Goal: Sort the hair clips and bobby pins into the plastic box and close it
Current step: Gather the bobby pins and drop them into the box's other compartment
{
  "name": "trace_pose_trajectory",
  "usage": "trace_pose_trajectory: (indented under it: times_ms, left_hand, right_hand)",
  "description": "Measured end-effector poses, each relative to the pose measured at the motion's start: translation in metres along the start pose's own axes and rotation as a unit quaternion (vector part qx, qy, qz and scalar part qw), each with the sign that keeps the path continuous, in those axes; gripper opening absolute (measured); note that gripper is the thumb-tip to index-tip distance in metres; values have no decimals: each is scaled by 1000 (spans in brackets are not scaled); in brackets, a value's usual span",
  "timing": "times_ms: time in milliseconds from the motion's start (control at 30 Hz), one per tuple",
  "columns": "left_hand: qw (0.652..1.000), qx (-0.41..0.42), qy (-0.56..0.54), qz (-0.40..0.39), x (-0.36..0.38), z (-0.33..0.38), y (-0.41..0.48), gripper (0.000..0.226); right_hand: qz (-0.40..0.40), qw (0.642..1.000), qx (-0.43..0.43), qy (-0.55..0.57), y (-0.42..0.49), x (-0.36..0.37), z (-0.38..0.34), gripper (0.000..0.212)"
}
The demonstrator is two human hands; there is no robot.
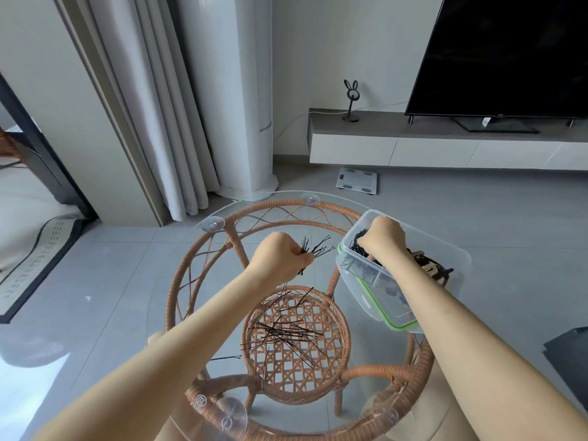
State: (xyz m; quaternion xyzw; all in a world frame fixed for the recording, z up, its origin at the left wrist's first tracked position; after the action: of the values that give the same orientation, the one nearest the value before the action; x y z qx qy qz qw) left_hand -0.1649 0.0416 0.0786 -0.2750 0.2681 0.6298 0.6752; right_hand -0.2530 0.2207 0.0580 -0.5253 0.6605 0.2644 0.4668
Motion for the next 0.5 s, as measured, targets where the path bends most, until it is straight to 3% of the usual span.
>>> trace_pose_trajectory:
  times_ms: [167,367,500]
  left_hand:
    - [1000,11,12,-6,7,30,32,31]
    - [994,46,84,-43,47,74,74,45]
    - [985,55,153,-56,78,92,88,29]
  right_hand:
    - [-10,999,-35,-23,-6,-14,4,21]
    - [106,990,-87,21,-32,-63,34,35]
    - [130,985,-102,40,-37,-75,56,33]
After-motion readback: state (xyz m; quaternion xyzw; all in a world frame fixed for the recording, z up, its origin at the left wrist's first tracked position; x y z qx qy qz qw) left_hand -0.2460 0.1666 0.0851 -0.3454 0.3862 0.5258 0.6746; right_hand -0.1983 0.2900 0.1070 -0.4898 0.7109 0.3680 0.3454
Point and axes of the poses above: each hand's wrist, its own y-axis towards the middle knuckle, its own x-axis out of the palm, z = x × y, the point moved 3 cm from there along y, towards the middle knuckle, and after that the axes turned 8 degrees about x, right-handed, at the moved point
